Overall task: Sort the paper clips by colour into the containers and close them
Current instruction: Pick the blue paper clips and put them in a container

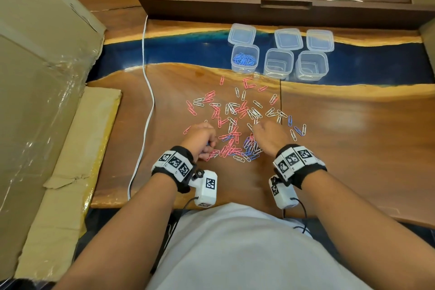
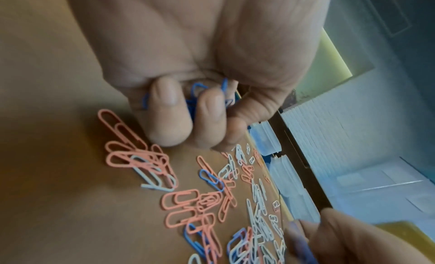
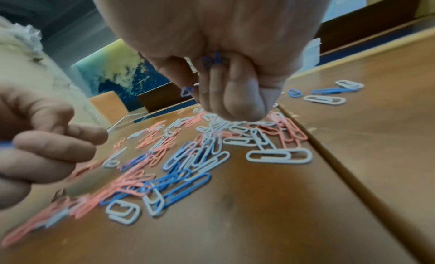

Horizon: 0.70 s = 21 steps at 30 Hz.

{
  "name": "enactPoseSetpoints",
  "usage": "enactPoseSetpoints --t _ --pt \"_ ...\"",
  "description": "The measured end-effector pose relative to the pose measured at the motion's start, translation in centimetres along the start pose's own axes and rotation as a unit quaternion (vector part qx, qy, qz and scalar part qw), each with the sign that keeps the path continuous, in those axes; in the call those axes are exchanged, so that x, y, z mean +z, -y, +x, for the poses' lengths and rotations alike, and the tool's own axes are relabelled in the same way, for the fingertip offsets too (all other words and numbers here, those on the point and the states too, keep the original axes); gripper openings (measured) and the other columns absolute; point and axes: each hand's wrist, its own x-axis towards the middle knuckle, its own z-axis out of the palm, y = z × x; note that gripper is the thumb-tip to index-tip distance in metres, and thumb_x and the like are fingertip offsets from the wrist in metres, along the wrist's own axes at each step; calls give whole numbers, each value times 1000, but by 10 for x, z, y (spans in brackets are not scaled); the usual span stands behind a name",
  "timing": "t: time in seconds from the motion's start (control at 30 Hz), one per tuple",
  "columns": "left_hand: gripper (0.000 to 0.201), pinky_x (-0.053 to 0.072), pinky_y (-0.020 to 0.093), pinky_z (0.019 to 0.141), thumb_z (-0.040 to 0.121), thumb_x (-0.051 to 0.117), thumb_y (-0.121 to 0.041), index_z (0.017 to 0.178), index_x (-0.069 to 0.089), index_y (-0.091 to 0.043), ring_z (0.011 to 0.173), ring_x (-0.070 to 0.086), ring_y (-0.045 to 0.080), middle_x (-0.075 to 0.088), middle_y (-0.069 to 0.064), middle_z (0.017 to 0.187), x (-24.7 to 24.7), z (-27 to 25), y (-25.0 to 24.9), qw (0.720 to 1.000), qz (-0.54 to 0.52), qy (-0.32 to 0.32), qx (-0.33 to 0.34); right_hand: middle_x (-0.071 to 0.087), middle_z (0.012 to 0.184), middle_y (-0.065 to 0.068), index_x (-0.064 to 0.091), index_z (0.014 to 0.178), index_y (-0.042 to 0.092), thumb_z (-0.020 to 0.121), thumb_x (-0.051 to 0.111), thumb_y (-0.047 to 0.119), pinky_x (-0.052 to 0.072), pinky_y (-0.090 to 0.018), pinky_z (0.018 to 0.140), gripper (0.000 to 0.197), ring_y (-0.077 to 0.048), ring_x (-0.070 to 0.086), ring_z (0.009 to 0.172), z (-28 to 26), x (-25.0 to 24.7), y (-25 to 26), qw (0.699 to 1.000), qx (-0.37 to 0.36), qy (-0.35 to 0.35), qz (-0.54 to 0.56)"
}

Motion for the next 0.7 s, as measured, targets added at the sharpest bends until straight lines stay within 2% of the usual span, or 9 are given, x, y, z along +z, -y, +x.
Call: enactPoseSetpoints --t 0.07,0.17,0.23,0.3,0.37,0.4,0.5,0.6,0.7 --pt "26 16 11 40 75 33 9 72 39 -16 35 21 10 36 4 50 2 0 -3 1000 -10 17 -12 33 57 -2 32 60 17 90 36 17 23 -25 49 31 -18 30 49 1 -3 -7 986 66 17 149" --pt "22 18 13 40 80 40 2 69 42 -17 36 24 11 33 -4 47 8 7 -7 998 57 18 -7 23 53 2 28 60 21 82 33 13 15 -10 40 25 -10 16 35 -1 -3 -18 864 192 73 459" --pt "19 29 19 40 84 52 -7 70 50 -20 44 38 13 45 -7 53 11 13 -5 977 205 -14 63 23 51 4 29 62 22 82 34 13 12 -9 39 23 -8 14 34 -1 -2 -25 828 194 87 519" --pt "16 43 25 52 83 62 -11 75 55 -22 58 53 17 60 -4 67 13 21 1 925 351 -21 144 27 46 7 37 62 20 84 43 10 15 -11 38 25 -7 19 33 -3 -2 -30 872 164 66 457" --pt "12 52 31 63 82 68 -18 78 58 -23 66 61 20 66 -2 76 14 27 6 882 437 -14 175 41 45 12 52 64 15 83 56 7 28 -17 39 21 -4 33 35 -12 -1 -32 953 56 39 294" --pt "11 53 33 65 81 69 -22 77 58 -23 68 62 21 66 -3 76 15 29 7 862 470 -20 188 48 45 14 59 68 13 83 60 6 35 -16 46 16 0 39 39 -17 1 -33 975 -11 48 216" --pt "13 53 34 65 83 67 -24 73 59 -21 68 61 20 63 -2 73 17 31 4 820 529 -33 214 54 50 19 67 78 18 82 69 17 34 -16 54 5 2 48 48 -39 13 -34 983 -130 118 54" --pt "13 52 32 63 84 65 -20 72 60 -21 68 61 22 64 -1 72 19 29 1 818 528 -32 225 56 68 15 66 91 26 83 70 36 36 -22 59 13 -5 50 64 -49 27 -27 976 -164 126 -62" --pt "15 44 26 53 87 64 -19 73 60 -22 55 51 15 58 -4 63 15 24 -2 875 434 -30 212 67 95 5 64 108 24 87 65 40 37 -24 68 27 -17 60 89 -54 38 -11 957 -214 145 -132"
